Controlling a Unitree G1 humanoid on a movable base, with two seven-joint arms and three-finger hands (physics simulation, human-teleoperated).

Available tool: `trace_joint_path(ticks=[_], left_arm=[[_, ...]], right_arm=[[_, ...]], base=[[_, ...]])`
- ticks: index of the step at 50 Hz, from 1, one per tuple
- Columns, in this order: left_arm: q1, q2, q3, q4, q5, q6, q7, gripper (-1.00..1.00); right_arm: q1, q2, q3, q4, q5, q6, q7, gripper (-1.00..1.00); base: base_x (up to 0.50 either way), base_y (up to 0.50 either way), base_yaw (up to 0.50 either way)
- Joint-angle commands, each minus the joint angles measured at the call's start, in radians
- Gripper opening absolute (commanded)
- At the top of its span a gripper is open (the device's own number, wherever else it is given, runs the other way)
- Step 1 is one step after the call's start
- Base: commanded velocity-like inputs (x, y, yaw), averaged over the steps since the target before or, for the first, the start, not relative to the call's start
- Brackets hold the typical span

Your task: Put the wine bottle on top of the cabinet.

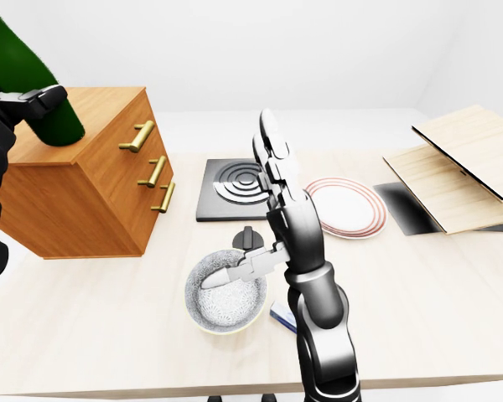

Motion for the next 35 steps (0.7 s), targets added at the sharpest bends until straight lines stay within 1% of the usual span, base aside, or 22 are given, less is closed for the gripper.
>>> trace_joint_path(ticks=[1, 9, 10, 11, 12, 13, 15, 23, 35], left_arm=[[0.096, -0.012, -0.031, 0.019, 0.036, 0.000, 0.012, -1.00], [0.095, -0.014, -0.030, 0.020, 0.037, 0.000, 0.007, -1.00], [0.092, -0.015, -0.028, 0.020, 0.039, 0.000, 0.054, -0.90], [0.090, -0.012, -0.025, 0.020, 0.039, 0.000, 0.070, 1.00], [0.086, -0.009, -0.014, 0.019, 0.022, 0.000, 0.039, 1.00], [0.085, -0.010, -0.027, 0.019, 0.036, 0.000, 0.059, 1.00], [0.084, -0.008, -0.024, 0.020, 0.031, 0.000, 0.044, 1.00], [0.087, -0.008, -0.026, 0.020, 0.035, 0.000, 0.060, 1.00], [0.089, -0.011, -0.023, 0.020, 0.033, 0.000, 0.059, 1.00]], right_arm=[[0.000, 0.000, -0.001, -0.001, 0.000, 0.000, 0.000, 1.00], [0.002, -0.001, 0.000, 0.004, -0.001, 0.000, 0.001, 1.00], [0.002, 0.000, -0.001, 0.007, -0.002, 0.000, 0.000, 1.00], [0.001, 0.001, -0.001, 0.008, -0.002, 0.000, -0.001, 1.00], [0.002, 0.000, -0.001, 0.011, -0.002, 0.000, 0.000, 1.00], [0.000, 0.000, -0.001, 0.009, -0.001, 0.000, 0.000, 1.00], [0.000, 0.000, -0.002, 0.012, -0.002, 0.000, 0.001, 1.00], [-0.004, 0.000, 0.001, 0.012, -0.002, 0.000, 0.001, 1.00], [-0.004, 0.001, 0.001, 0.000, -0.003, 0.000, -0.001, 1.00]], base=[[0.00, 0.00, 0.00], [0.00, 0.00, 0.00], [0.00, 0.00, 0.00], [0.00, 0.00, 0.00], [0.00, 0.00, 0.00], [0.00, 0.00, 0.00], [0.00, 0.00, 0.00], [0.00, 0.00, 0.00], [0.00, 0.00, 0.00]])
